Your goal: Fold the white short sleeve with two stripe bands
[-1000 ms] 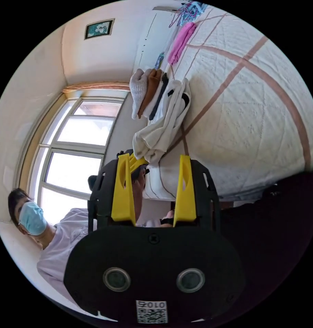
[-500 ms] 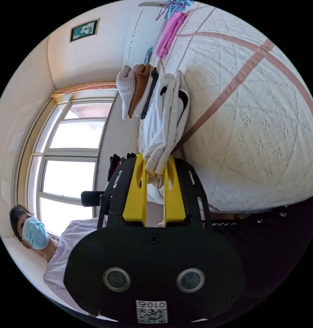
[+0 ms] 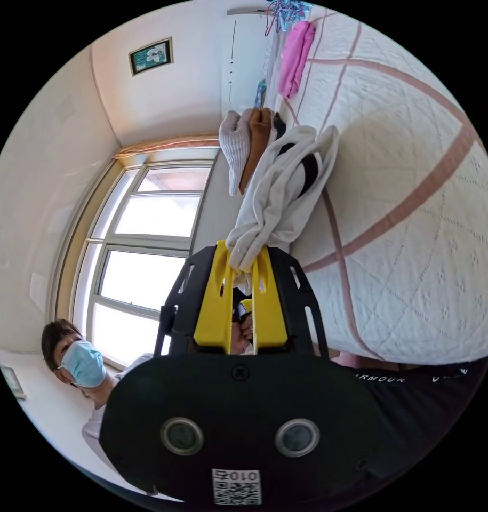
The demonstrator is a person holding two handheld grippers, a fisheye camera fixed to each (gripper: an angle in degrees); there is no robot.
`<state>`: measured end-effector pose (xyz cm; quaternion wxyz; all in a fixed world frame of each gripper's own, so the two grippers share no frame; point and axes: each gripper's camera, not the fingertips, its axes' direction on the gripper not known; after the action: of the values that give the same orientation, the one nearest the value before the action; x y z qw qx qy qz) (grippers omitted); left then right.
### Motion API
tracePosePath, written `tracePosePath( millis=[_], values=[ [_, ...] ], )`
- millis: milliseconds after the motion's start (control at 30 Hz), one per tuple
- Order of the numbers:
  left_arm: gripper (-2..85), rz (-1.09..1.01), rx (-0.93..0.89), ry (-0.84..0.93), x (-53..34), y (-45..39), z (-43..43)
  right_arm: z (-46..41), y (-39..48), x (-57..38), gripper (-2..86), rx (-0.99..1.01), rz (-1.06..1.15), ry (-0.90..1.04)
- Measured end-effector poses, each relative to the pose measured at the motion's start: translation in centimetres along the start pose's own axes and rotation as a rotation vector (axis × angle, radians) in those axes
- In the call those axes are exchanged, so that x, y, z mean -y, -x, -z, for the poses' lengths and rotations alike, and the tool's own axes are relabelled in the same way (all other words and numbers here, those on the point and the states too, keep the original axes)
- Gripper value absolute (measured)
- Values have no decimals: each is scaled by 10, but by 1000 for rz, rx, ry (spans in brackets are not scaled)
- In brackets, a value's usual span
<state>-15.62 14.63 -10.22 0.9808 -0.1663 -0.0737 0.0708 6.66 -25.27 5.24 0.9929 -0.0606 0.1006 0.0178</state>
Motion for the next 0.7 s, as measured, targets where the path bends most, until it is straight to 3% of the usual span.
tracePosePath(
  millis=[233,533,700],
  values=[
    [174,171,-370,-113,18,45,-3,-3,23,15,72,32,-2,5],
    [167,225,-364,-280,55,80,37,17,37,4,72,-36,-16,14],
    [151,218,-331,-248,66,88,43,29,31,-11,71,-48,-61,-5]
  ],
)
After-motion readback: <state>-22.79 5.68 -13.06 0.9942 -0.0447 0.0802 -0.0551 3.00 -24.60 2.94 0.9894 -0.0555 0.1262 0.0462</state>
